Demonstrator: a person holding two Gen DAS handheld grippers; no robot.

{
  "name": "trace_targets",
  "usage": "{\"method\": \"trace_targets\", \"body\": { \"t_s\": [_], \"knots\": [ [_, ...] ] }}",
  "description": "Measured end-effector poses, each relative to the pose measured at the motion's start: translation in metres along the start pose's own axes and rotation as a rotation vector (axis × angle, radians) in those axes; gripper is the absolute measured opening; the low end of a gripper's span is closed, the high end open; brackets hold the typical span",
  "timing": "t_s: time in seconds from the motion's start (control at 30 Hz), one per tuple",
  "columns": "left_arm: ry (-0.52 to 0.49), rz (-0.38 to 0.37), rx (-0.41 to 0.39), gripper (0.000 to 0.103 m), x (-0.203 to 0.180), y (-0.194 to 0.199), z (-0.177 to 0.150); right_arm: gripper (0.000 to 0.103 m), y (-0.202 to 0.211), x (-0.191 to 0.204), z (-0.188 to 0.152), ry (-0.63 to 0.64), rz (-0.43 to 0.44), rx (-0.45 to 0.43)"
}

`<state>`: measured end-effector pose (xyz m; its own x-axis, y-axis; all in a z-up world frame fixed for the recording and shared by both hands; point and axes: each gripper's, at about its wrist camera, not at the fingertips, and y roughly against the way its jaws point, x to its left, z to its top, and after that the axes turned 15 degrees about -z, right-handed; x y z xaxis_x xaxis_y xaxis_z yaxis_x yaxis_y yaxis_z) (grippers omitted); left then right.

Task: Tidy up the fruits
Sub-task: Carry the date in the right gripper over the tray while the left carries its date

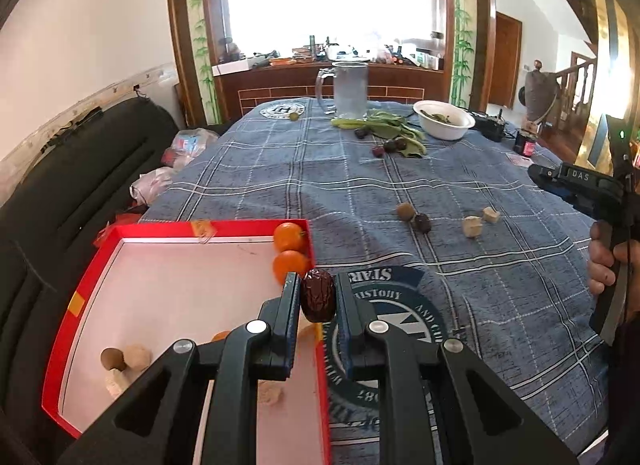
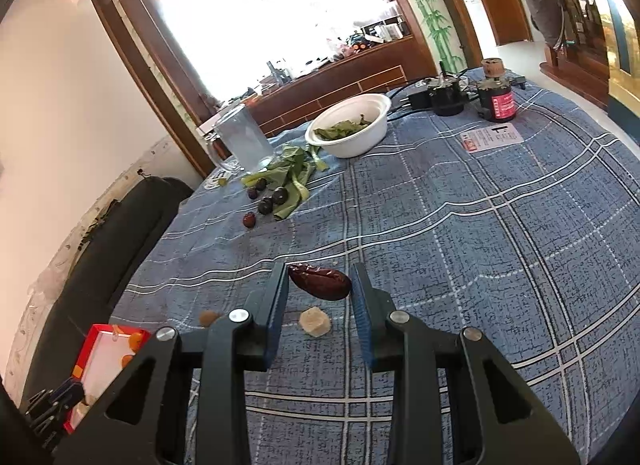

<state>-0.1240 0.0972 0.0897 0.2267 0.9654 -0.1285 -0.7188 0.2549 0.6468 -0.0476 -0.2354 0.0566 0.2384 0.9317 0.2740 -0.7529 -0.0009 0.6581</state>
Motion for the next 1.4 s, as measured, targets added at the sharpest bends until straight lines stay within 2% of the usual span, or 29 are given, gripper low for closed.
{"method": "trace_targets", "body": {
  "t_s": [0.37,0.53,0.67,0.9,1.0,1.13,1.27,1.4],
  "knots": [
    [0.041,0.021,-0.02,0.016,0.026,0.012,-0.011,0.033,-0.011,-0.004,-0.005,0.0,-0.066,0.003],
    [0.059,0.027,-0.04,0.016,0.04,0.02,-0.012,0.033,-0.013,0.002,-0.01,0.003,-0.083,0.033],
    [0.072,0.073,-0.061,0.016,0.06,0.03,-0.013,0.033,0.007,0.048,-0.026,0.116,-0.023,0.022],
    [0.107,0.13,-0.066,0.016,0.092,0.043,-0.029,0.034,0.045,0.18,-0.075,0.35,0.253,0.042],
    [0.119,0.15,-0.063,0.016,0.102,0.046,-0.037,0.034,0.053,0.224,-0.101,0.431,0.338,0.06],
    [0.139,0.169,-0.069,0.016,0.117,0.051,-0.042,0.034,0.053,0.263,-0.13,0.519,0.36,0.084],
    [0.124,0.173,-0.058,0.016,0.121,0.048,-0.048,0.034,0.043,0.286,-0.143,0.554,0.361,0.119],
    [0.073,0.152,-0.041,0.016,0.11,0.041,-0.052,0.034,0.023,0.309,-0.147,0.587,0.301,0.163]
  ]
}}
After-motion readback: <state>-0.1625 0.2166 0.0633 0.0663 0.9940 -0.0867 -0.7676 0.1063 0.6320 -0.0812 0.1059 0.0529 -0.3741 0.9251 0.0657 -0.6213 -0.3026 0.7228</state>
